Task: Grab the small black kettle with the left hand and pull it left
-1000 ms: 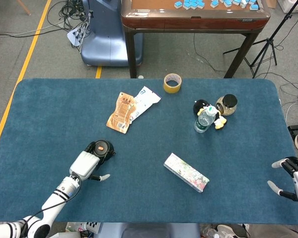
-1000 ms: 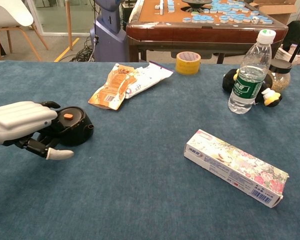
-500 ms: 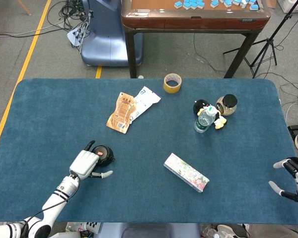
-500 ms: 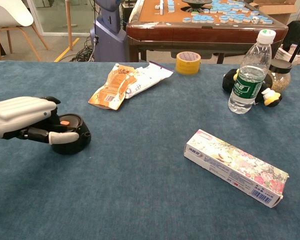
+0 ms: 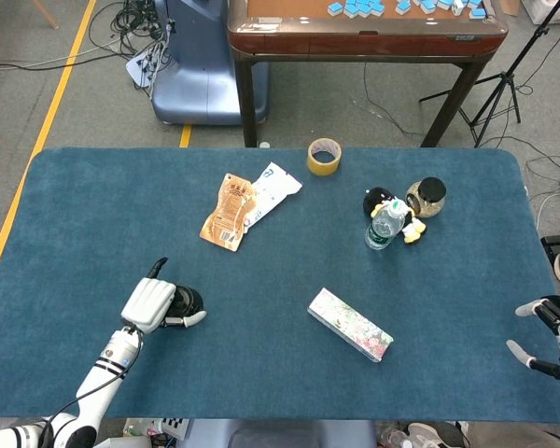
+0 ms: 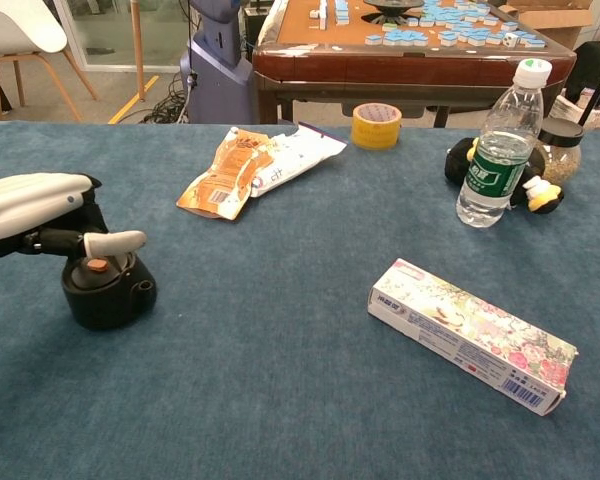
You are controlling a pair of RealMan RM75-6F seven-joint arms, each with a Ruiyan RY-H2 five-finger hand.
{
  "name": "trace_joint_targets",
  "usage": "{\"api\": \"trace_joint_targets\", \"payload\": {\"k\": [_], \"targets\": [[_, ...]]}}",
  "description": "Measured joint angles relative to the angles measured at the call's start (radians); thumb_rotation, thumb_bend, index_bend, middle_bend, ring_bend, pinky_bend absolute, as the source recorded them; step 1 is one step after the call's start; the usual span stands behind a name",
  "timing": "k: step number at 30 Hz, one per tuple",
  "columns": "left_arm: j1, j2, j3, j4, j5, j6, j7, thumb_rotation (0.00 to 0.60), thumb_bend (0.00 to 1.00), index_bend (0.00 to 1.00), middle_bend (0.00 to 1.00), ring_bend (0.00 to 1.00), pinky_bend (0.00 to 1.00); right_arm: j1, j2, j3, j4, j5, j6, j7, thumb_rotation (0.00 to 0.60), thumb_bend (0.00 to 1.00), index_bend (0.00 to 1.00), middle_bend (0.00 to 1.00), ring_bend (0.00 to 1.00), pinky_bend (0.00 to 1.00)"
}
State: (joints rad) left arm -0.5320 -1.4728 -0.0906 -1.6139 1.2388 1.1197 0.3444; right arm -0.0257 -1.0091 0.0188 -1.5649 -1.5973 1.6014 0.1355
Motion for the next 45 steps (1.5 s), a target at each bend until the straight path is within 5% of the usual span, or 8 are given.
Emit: {"api": "trace_joint_targets", "payload": {"k": [4, 8, 16, 20, 25, 33, 37, 45], "targets": [[0.014, 0.009, -0.01, -0.015, -0.013, 0.025, -0.006, 0.093, 0.09, 1.0, 1.0, 0.98, 0.0, 0.003, -0.002, 0.0, 0.0, -0.001, -0.003, -0.001, 0.6, 0.2, 0.41, 0.41, 0.26, 0.28], [0.032, 0.012, -0.022, -0.03, -0.026, 0.061, -0.016, 0.213, 0.09, 1.0, 1.0, 0.99, 0.0, 0.008, -0.003, 0.002, -0.004, -0.003, -0.009, -0.004, 0.6, 0.19, 0.41, 0.41, 0.26, 0.28], [0.074, 0.024, -0.05, -0.041, -0.043, 0.135, -0.037, 0.114, 0.1, 1.0, 1.0, 0.99, 0.0, 0.02, -0.006, 0.005, -0.014, -0.003, -0.024, -0.017, 0.6, 0.2, 0.41, 0.41, 0.26, 0.28], [0.084, 0.026, -0.061, -0.036, -0.051, 0.152, -0.048, 0.12, 0.16, 1.0, 1.0, 0.99, 0.03, 0.024, -0.007, 0.006, -0.021, -0.003, -0.029, -0.024, 0.6, 0.19, 0.41, 0.41, 0.26, 0.28], [0.094, 0.015, -0.072, -0.021, -0.046, 0.179, -0.063, 0.224, 0.29, 1.0, 1.0, 1.0, 0.06, 0.028, -0.006, 0.007, -0.027, -0.003, -0.033, -0.032, 0.6, 0.19, 0.41, 0.41, 0.26, 0.28], [0.105, 0.001, -0.081, 0.001, -0.019, 0.204, -0.085, 0.274, 0.32, 1.0, 1.0, 1.0, 0.07, 0.027, -0.004, 0.006, -0.033, 0.002, -0.033, -0.036, 0.6, 0.19, 0.41, 0.41, 0.26, 0.28], [0.108, -0.001, -0.082, 0.009, -0.005, 0.213, -0.091, 0.354, 0.34, 1.0, 1.0, 1.0, 0.07, 0.026, -0.005, 0.005, -0.03, 0.004, -0.034, -0.034, 0.6, 0.2, 0.41, 0.41, 0.26, 0.28], [0.113, -0.002, -0.083, 0.017, 0.02, 0.226, -0.095, 0.363, 0.34, 1.0, 1.0, 1.0, 0.09, 0.024, -0.005, 0.005, -0.027, 0.005, -0.031, -0.029, 0.6, 0.19, 0.41, 0.41, 0.26, 0.28]]}}
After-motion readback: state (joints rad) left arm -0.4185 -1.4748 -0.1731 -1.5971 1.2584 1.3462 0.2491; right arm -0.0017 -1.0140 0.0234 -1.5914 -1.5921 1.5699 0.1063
